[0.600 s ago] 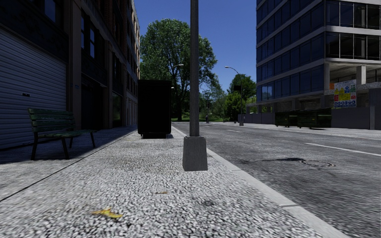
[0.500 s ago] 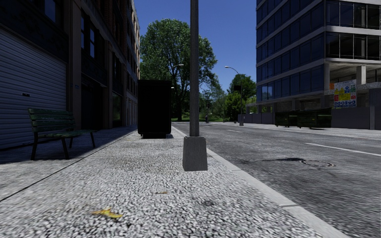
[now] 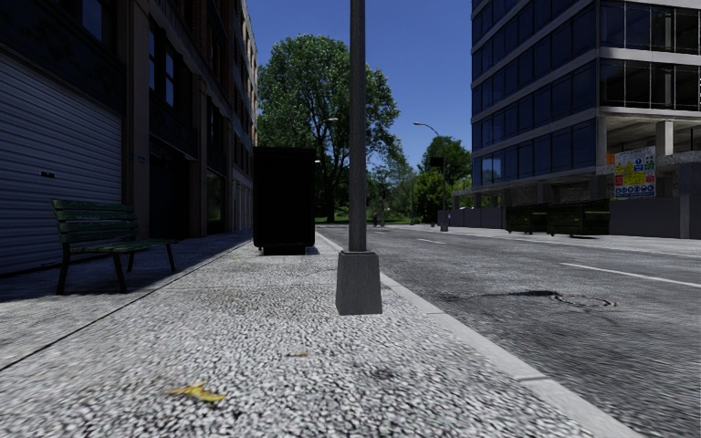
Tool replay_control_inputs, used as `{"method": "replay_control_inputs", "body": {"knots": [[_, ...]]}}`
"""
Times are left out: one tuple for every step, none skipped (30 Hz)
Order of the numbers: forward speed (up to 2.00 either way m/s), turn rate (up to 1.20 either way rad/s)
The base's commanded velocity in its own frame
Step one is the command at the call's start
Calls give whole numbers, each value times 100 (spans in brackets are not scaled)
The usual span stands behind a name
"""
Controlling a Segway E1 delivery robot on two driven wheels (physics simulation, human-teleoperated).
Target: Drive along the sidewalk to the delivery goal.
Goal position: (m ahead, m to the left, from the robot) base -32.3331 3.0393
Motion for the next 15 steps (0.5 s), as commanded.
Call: {"method": "replay_control_inputs", "body": {"knots": [[0, 0], [0, 0], [0, 0], [0, 0], [0, 0], [0, 0], [0, 0], [0, 0], [0, 0], [0, 0], [0, 0], [0, 0], [0, 5], [0, 21], [0, 27]]}}
